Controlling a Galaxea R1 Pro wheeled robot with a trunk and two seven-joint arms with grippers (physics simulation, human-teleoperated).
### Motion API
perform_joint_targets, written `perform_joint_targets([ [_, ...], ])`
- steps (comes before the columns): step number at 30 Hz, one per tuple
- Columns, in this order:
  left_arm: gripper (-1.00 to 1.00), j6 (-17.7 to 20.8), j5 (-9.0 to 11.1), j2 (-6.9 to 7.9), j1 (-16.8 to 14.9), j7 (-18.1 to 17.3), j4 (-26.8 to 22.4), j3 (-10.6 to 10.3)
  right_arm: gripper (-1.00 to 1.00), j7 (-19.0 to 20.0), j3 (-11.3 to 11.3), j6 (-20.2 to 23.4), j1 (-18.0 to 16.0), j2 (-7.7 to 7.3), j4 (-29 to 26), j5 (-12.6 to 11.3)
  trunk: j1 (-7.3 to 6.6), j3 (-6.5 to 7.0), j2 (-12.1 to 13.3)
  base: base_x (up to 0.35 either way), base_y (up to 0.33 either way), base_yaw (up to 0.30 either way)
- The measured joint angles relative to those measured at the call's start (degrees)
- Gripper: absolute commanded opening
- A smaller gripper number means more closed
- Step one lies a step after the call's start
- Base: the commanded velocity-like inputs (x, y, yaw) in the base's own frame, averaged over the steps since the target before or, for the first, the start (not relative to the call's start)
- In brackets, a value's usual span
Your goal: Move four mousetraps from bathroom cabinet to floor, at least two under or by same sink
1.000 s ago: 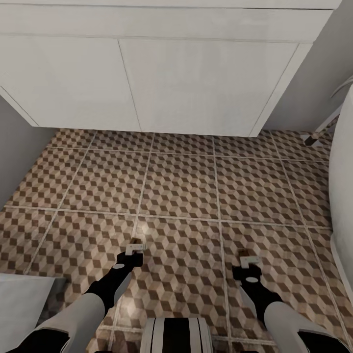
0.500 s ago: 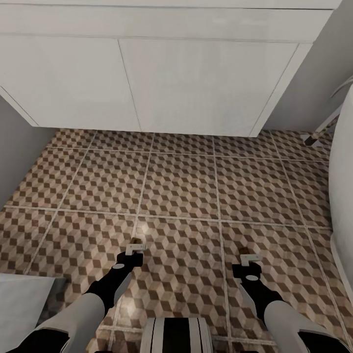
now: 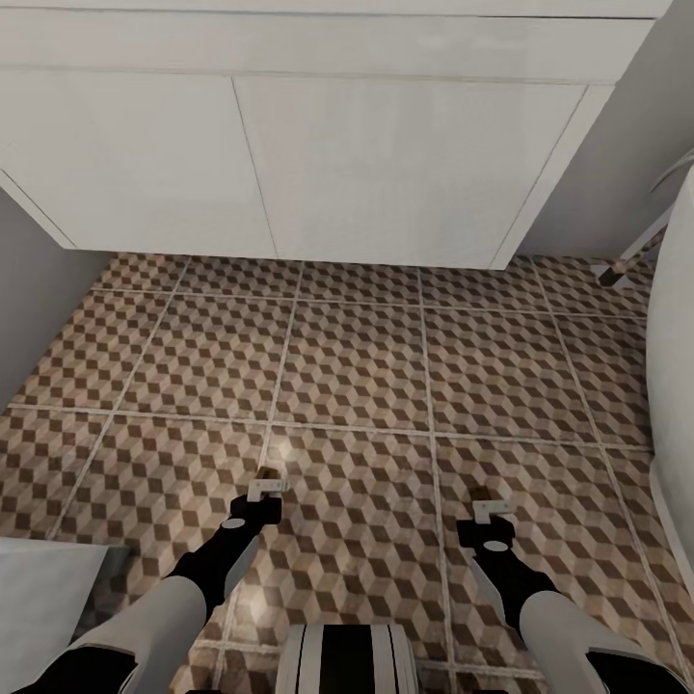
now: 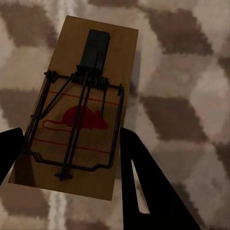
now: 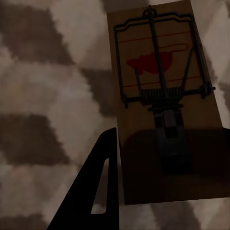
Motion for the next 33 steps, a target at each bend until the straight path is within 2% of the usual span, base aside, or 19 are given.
perform_joint_targets([
  [21,-1.00,0.0,-0.2,-0.01,0.0,0.0,0.1,0.0,-1.00,-0.3,0.2,-0.4,0.0,0.24,-2.0,0.2,0.00,0.00,0.0,0.000,0.000,0.000],
  [26,-1.00,0.0,-0.2,0.00,0.0,0.0,0.1,0.0,-1.00,-0.4,0.5,-0.3,0.0,2.54,-2.2,0.6,0.00,0.00,0.0,0.000,0.000,0.000],
  [33,-1.00,0.0,-0.4,0.00,0.0,0.1,0.1,-0.1,-1.00,-0.4,0.5,-0.2,0.0,3.43,-2.3,0.8,0.00,0.00,0.0,0.000,0.000,0.000],
])
